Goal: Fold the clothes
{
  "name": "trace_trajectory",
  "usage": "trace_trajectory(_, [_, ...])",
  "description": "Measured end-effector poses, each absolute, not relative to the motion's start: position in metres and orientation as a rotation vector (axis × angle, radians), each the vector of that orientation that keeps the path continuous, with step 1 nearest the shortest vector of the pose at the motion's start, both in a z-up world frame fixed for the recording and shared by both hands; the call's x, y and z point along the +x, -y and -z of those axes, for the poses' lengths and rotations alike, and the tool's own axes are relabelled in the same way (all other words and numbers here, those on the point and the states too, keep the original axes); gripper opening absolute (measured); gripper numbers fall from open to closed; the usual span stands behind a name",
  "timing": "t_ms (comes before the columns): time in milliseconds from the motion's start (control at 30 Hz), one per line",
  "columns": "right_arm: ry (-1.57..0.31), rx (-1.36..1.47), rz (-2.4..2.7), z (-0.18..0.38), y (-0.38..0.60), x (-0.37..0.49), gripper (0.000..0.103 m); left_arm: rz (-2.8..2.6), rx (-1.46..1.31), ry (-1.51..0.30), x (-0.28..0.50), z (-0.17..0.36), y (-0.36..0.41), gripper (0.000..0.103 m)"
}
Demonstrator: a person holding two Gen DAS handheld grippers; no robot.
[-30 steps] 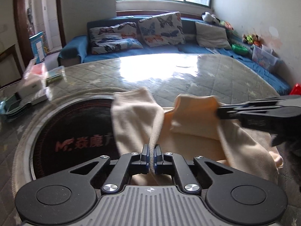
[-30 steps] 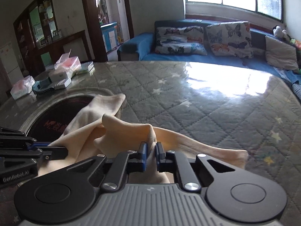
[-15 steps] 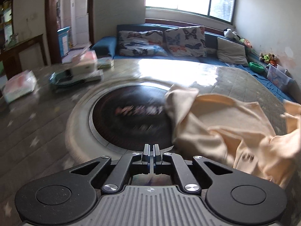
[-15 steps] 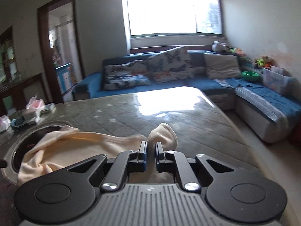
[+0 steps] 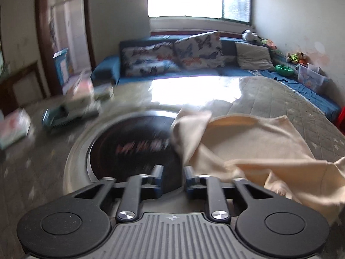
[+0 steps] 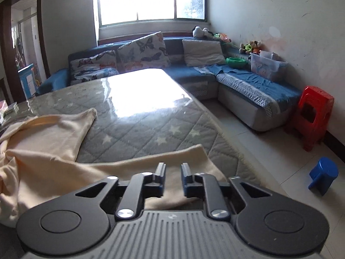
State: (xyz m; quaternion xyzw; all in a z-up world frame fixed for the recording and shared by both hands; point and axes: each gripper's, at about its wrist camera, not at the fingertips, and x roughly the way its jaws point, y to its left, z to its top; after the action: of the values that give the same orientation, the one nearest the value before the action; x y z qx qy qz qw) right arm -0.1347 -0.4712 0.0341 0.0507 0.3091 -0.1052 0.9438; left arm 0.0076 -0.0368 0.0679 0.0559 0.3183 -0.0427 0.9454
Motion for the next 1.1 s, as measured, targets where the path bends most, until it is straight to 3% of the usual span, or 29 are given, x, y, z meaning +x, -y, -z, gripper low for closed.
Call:
trace_trajectory(367, [-0.726,0.116,0.151,-0.012,0.461,-0.099,0.033,0.091,0.325,-0.649,0.079,-0.036,0.073,0.045])
trace_trajectory(433, [-0.728,0.108,0.149,-0.010,0.461,-0.098,0.035,0.084,0.351,-0.660,0.091,-0.029,0.075,0.034])
trace_trajectory(467, [-0.727,0.100,0.147,-0.009,0.461,-0.098,0.036,0.080,0.364,-0.666,0.097,-0.025,0.076,0.019])
trace_trajectory(500, [-0.727,0.098,0.147,-0.009,0.461,-0.097,0.036,0.077,0.378,-0.672,0.103,-0.021,0.077,0.013])
trace_trajectory(600, [-0.727,0.096,0.146,-0.009,0.463,-0.096,0.037,0.051,0.253,-0.674,0.100,-0.031,0.049,0.006])
trace_trajectory(900, [-0.725,0.068,0.145,-0.008,0.465,-0.092,0.040,-0.117,-0.107,-0.648,0.026,-0.071,-0.051,0.005])
trace_trajectory(1100, [-0.729,0.036,0.146,-0.008,0.468,-0.093,0.042,-0.201,-0.191,-0.724,-0.038,-0.058,-0.093,0.007])
